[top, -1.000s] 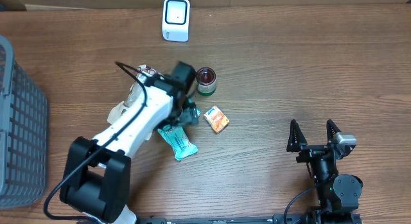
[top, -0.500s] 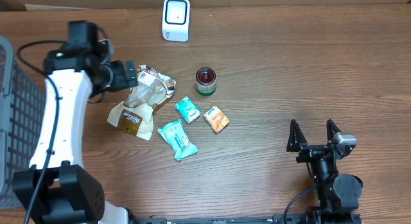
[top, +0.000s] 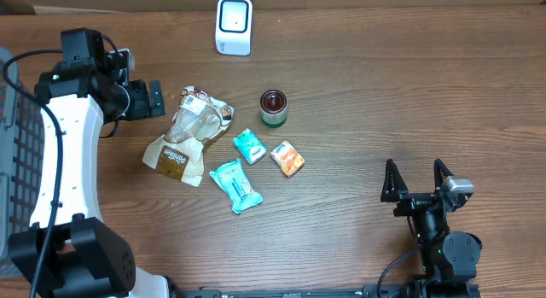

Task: Scan the item barcode
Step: 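Move the right gripper to the orange Kleenex pack and grasp it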

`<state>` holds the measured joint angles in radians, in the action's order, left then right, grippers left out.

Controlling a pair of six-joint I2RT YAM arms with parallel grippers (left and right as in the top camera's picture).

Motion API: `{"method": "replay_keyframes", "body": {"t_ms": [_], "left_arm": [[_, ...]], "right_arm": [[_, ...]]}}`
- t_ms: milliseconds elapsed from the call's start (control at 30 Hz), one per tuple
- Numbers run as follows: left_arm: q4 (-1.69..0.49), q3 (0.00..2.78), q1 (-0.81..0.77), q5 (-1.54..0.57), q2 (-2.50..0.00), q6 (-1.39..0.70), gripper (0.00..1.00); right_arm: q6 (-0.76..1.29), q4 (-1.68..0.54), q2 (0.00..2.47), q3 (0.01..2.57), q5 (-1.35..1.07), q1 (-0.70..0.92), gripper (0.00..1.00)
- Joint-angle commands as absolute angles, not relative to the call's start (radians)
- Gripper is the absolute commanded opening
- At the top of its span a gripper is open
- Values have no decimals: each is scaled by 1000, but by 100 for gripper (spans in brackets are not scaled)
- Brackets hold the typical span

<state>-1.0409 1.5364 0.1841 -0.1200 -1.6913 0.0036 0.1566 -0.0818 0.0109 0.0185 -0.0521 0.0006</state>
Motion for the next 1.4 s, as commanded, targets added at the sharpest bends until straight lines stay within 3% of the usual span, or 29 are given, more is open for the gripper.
{"method": "replay_keyframes", "body": {"t_ms": [0,567,767,933,1200,1367], "left_arm": [[-1037,1551,189,-121,-1680,30,100],[-1035,1551,189,-124,-1680,23,100],[-1036,1551,189,-124,-1680,23,100],[-1036,1551,189,-124,-1680,23,99],[-1036,1551,189,-124,-1680,22,100],[-1036,1551,189,-124,-1680,22,100]], "right_arm": [[157,-77,3,8,-54,-2,100],[158,-73,3,8,-77,-1,100],[236,-54,3,9,-329,-1,100],[237,-59,23,63,-402,-1,100],[235,-210,359,390,-487,0,100],[234,-447,681,678,-558,0,100]]}}
